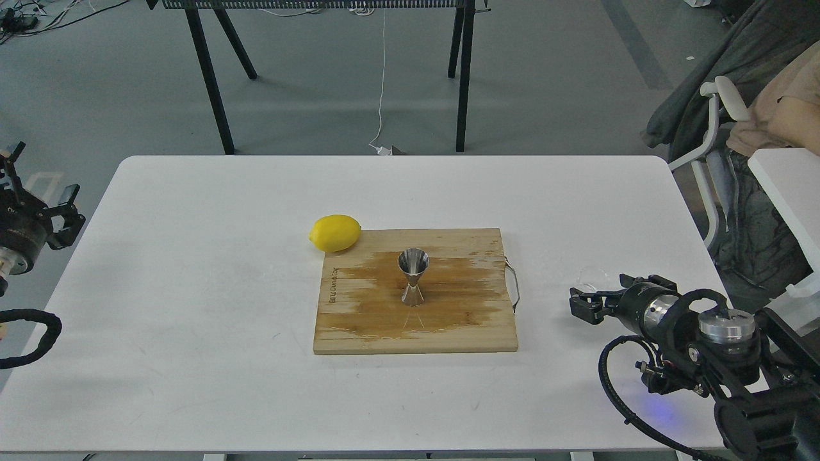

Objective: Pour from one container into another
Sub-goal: 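Reach the right gripper to the small clear glass cup and grasp it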

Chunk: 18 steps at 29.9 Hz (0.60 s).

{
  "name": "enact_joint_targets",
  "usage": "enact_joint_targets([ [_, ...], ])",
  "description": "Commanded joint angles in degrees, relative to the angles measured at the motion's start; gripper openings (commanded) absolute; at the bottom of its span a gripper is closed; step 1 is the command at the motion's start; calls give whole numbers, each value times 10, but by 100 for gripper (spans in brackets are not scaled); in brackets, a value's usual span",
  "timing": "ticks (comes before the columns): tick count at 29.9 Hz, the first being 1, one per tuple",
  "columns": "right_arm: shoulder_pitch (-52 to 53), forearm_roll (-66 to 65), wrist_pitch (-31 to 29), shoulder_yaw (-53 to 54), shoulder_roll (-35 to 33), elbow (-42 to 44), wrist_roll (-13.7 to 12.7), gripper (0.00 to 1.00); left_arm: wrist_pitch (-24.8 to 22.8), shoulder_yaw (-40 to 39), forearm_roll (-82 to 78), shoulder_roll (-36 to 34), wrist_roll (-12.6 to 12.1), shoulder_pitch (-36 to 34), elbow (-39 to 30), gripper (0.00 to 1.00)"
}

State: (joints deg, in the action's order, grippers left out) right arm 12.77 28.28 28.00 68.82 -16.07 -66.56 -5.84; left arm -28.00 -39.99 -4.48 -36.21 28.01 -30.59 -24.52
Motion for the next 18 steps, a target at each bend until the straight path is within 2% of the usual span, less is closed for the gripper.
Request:
enact_joint_targets([
  [1,7,-10,0,0,10,8,0,97,0,0,0,0,0,0,0,95],
  [6,8,-10,0,-1,17,11,0,94,0,0,0,0,0,0,1,95],
  [15,9,-31,0,-1,29,11,0,76,0,0,0,0,0,6,1,95],
  [18,9,-32,0,-1,31,11,0,75,0,0,0,0,0,6,1,95],
])
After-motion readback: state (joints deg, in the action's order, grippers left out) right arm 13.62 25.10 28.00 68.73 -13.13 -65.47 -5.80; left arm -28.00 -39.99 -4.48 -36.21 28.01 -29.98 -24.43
